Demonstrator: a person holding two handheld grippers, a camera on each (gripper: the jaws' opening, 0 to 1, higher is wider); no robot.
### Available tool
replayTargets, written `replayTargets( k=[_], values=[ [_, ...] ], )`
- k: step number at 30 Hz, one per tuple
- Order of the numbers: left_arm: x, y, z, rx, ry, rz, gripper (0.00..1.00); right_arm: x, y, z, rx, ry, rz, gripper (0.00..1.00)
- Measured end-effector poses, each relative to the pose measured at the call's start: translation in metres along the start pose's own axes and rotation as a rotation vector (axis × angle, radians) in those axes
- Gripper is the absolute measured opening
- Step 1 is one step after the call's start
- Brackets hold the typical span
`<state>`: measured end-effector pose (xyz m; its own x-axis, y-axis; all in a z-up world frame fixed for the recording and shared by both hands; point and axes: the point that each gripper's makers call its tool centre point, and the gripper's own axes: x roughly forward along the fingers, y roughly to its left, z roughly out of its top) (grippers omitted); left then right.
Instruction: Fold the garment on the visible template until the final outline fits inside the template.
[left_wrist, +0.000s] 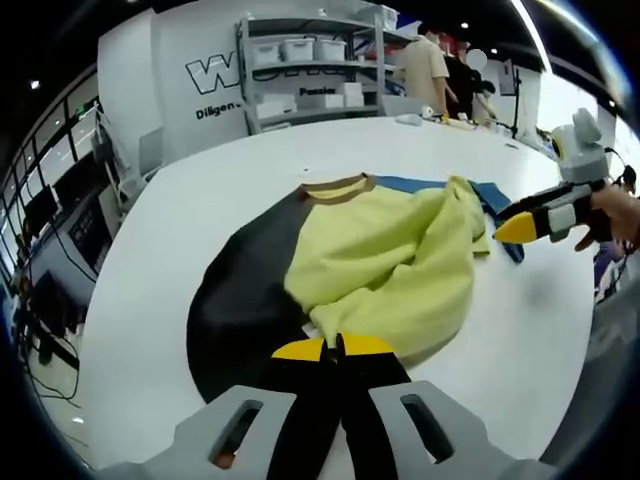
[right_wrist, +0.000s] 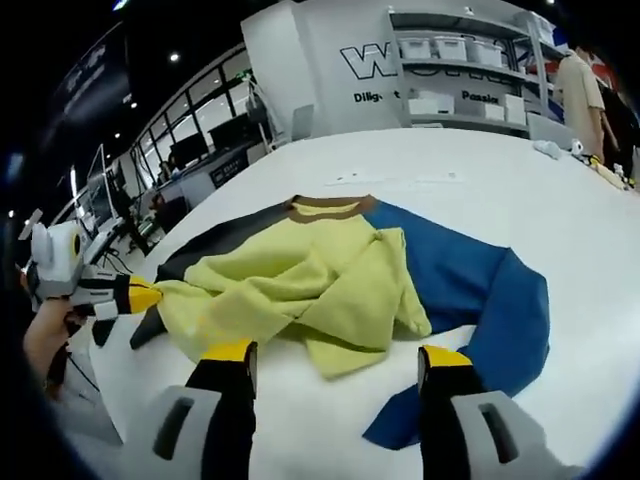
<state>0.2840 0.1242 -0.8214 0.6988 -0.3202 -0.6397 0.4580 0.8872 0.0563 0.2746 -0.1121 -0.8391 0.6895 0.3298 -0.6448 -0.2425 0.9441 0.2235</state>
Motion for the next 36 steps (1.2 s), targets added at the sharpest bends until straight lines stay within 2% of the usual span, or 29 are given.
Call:
replayTargets(
  k=[5, 7, 8, 11, 15, 19, 21, 22, 25, 27, 31, 33, 34, 36],
  values=[
    [0.0, 0.0, -0.001, 0.005, 0.003, -0.001, 0.08, 0.008, -0.005, -0.009, 0.039, 0.014, -0.047, 0.39],
    [0.001, 0.0, -0.001, 0.005, 0.006, -0.001, 0.08, 0.01, -0.006, -0.009, 0.05, 0.014, -0.067, 0.26],
    [0.0, -0.001, -0.002, 0.006, 0.007, -0.002, 0.08, 0.011, -0.007, -0.009, 0.053, 0.011, -0.073, 0.25],
    [0.001, -0.001, -0.002, 0.008, 0.01, -0.003, 0.08, 0.017, -0.006, -0.01, 0.077, 0.016, -0.094, 0.27],
    [0.001, 0.0, -0.002, 0.008, 0.009, -0.004, 0.08, 0.02, -0.006, -0.015, 0.089, 0.04, -0.135, 0.22],
    [0.001, -0.001, -0.003, 0.009, 0.014, -0.006, 0.08, 0.023, -0.013, -0.013, 0.07, 0.029, -0.19, 0.15],
    [0.002, -0.002, -0.005, 0.014, 0.019, -0.006, 0.08, 0.023, -0.014, -0.013, 0.049, 0.034, -0.208, 0.12],
    [0.002, -0.002, -0.005, 0.014, 0.022, -0.006, 0.08, 0.022, -0.017, -0.014, -0.01, 0.054, -0.235, 0.1],
    [0.002, -0.002, -0.005, 0.017, 0.022, -0.006, 0.08, 0.023, -0.017, -0.015, -0.063, 0.066, -0.254, 0.05],
    [0.002, -0.003, -0.005, 0.019, 0.023, -0.006, 0.08, 0.025, -0.013, -0.014, -0.07, 0.057, -0.247, 0.0],
    [0.001, -0.004, -0.005, 0.018, 0.022, -0.009, 0.07, 0.026, -0.008, -0.015, -0.15, 0.069, -0.23, 0.0],
    [0.0, -0.004, -0.005, 0.018, 0.022, -0.01, 0.07, 0.023, -0.006, -0.017, -0.126, 0.084, -0.204, 0.0],
    [-0.002, -0.005, -0.005, 0.019, 0.024, -0.01, 0.07, 0.018, -0.003, -0.02, -0.08, 0.093, -0.166, 0.0],
    [-0.005, -0.006, -0.005, 0.02, 0.029, -0.014, 0.07, 0.009, -0.004, -0.022, -0.107, 0.101, -0.147, 0.0]
  ],
)
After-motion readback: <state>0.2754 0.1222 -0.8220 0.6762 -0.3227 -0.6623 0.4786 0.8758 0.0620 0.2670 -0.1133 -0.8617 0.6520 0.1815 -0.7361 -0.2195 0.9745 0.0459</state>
